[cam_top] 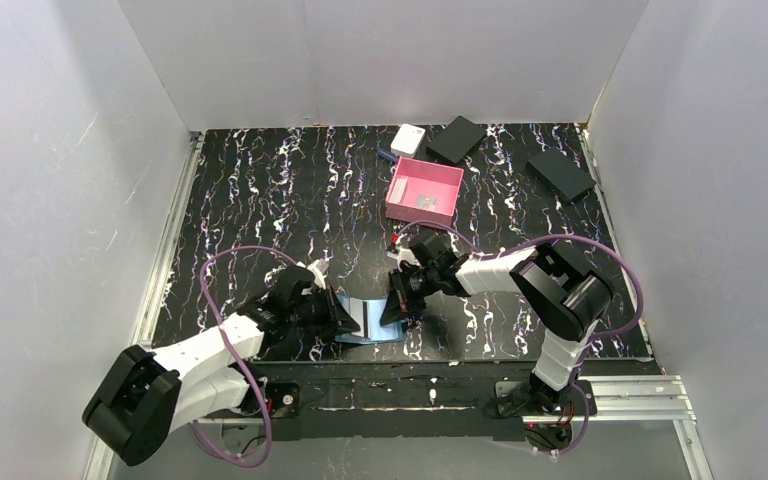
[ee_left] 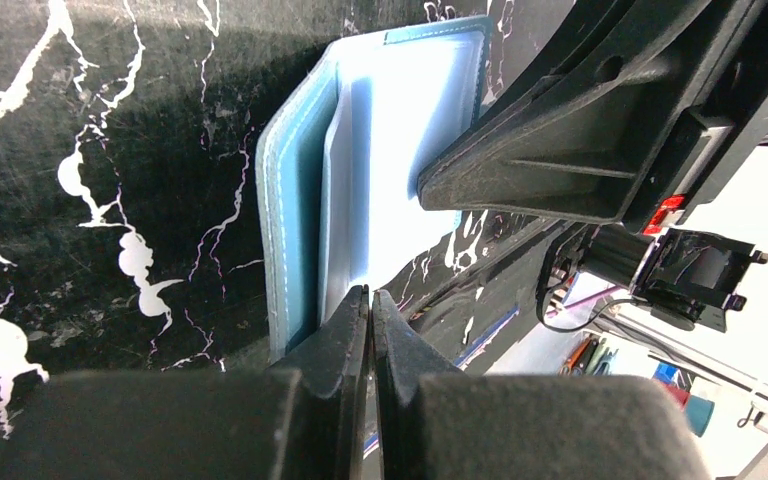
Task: Put the credit cards into the card holder
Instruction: Insert the credit card into the card holder.
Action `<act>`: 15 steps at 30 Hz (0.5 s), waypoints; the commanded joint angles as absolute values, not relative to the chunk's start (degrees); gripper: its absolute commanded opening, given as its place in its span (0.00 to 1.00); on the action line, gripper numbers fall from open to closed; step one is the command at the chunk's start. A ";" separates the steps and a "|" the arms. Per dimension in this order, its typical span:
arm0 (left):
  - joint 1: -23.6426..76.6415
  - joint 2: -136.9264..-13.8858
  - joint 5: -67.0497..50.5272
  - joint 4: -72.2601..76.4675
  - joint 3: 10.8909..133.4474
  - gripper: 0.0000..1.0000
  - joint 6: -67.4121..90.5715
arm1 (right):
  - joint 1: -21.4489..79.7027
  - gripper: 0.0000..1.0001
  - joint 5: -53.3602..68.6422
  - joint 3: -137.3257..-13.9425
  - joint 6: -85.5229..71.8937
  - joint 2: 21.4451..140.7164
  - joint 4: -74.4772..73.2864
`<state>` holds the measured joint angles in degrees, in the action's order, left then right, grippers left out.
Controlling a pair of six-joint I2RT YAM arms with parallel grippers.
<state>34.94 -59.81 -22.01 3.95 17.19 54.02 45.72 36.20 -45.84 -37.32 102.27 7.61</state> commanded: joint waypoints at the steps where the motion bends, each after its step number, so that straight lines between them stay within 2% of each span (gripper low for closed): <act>1: 34.37 -60.60 -23.75 5.34 16.69 0.00 53.67 | 45.79 0.01 34.31 -44.91 -36.29 103.93 7.61; 15: 34.37 -63.90 -26.19 8.15 16.64 0.00 53.62 | 45.75 0.01 33.34 -46.06 -36.55 101.69 6.22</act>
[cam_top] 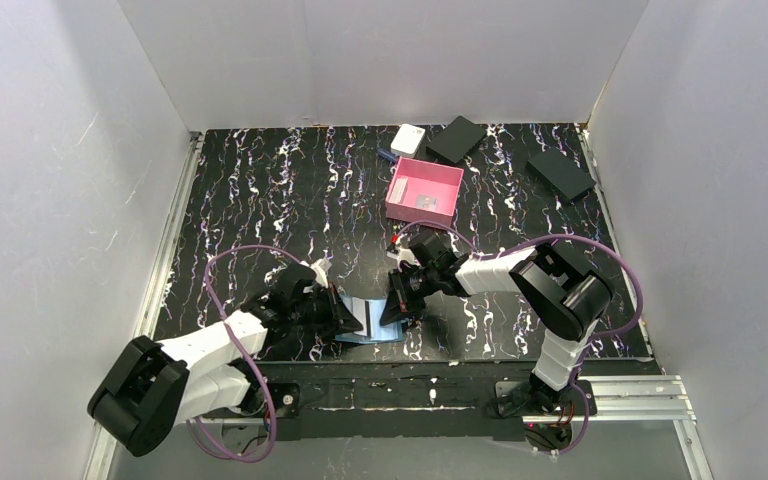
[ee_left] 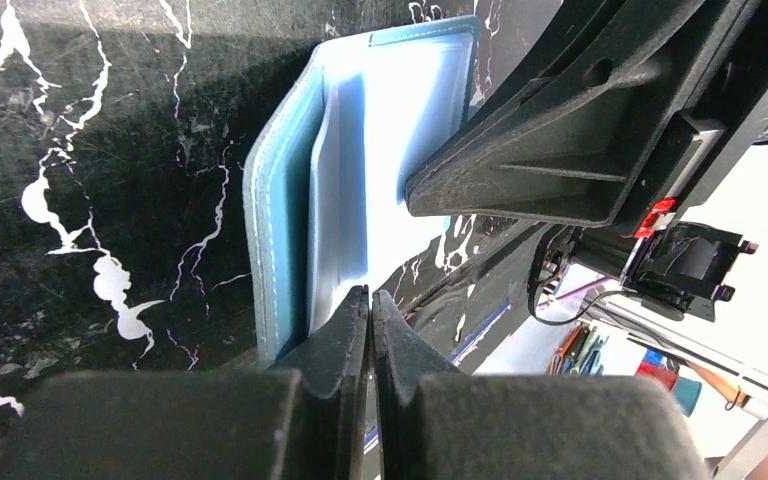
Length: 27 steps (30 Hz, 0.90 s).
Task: Put the credit cards into the card holder
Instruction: Insert the credit card into the card holder.
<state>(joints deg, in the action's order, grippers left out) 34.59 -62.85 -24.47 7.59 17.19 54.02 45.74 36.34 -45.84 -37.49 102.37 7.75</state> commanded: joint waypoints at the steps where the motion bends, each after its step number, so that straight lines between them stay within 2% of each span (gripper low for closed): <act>1: 34.37 -64.14 -26.34 8.17 16.62 0.00 53.64 | 45.71 0.01 33.02 -46.23 -36.43 101.28 5.70; 23: 34.11 -67.28 -27.73 9.12 16.00 0.00 53.69 | 44.83 0.01 24.85 -48.02 -29.05 97.24 -7.10; 27: 34.10 -68.15 -27.89 9.86 16.13 0.00 53.82 | 44.72 0.05 24.14 -48.21 -28.22 96.69 -8.95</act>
